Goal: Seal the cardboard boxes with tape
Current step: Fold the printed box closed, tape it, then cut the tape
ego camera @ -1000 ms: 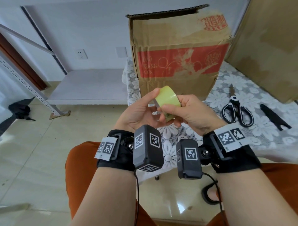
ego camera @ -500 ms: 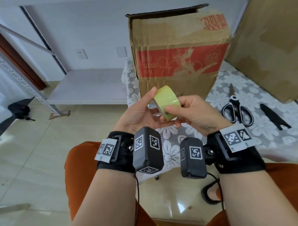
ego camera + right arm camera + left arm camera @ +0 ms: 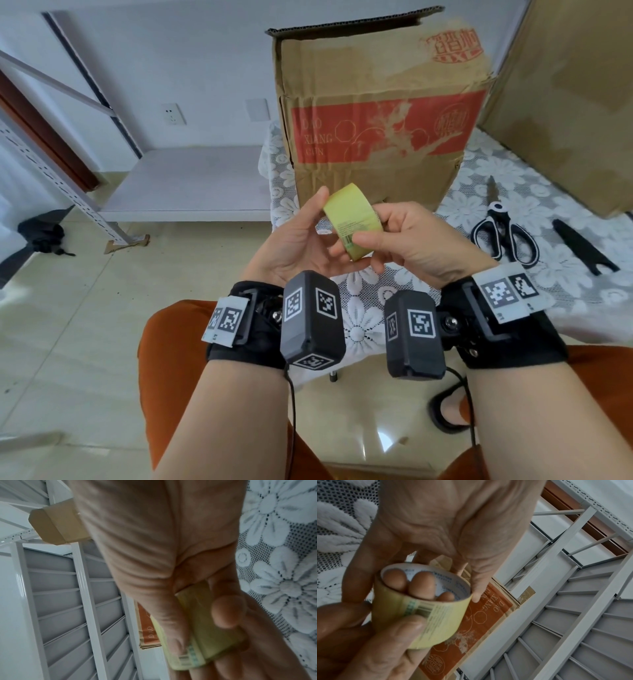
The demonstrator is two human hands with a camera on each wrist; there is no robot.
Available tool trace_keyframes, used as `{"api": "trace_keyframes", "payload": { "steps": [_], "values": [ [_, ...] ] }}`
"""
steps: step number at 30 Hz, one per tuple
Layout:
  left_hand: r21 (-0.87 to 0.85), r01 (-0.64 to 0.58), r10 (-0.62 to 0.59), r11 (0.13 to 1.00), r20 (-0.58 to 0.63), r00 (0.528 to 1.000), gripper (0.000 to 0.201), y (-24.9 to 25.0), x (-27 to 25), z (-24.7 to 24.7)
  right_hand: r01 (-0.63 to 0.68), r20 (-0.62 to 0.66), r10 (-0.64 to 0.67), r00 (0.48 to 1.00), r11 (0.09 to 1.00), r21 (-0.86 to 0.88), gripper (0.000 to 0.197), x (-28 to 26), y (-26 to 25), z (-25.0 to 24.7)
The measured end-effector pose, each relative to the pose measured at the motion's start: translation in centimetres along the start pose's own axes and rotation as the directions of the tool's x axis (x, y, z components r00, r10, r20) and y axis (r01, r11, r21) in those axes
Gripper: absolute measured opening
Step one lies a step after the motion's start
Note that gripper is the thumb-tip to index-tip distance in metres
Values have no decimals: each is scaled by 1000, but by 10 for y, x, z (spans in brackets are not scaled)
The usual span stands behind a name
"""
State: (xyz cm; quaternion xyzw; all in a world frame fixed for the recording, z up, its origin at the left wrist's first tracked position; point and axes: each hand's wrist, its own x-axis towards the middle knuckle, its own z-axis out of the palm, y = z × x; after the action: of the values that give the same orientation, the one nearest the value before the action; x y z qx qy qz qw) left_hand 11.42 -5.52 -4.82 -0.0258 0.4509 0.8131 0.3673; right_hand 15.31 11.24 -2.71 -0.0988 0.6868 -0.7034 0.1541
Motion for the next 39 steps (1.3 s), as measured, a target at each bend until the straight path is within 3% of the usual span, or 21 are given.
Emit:
{"api": "trace_keyframes", "payload": {
  "steps": [7,18,24,29,35,39],
  "values": [
    [6,-20,20,1000,-43,999,68,0,3,0,-33,-136,29,990,999,-24,34,4,2,6],
    [133,2,8,991,-76,997,66,-2,0,4,-10,50,8,999,1000,23,25,-1,0,-3],
    [169,-16,24,986,-47,999,68,-3,-1,3,6,135,-18,991,996,86,30,-4,0,-7],
    [138,-44,57,989,-94,994,76,1,-2,8,-75,4,75,997,996,48,31,2,-3,1],
    [174,-58,83,983,-140,987,40,5,-4,11,-116,-10,118,993,987,112,32,4,-3,3],
    [148,-66,84,987,-124,989,51,2,-1,7,-110,15,109,994,984,141,37,2,-1,2]
  ]
}}
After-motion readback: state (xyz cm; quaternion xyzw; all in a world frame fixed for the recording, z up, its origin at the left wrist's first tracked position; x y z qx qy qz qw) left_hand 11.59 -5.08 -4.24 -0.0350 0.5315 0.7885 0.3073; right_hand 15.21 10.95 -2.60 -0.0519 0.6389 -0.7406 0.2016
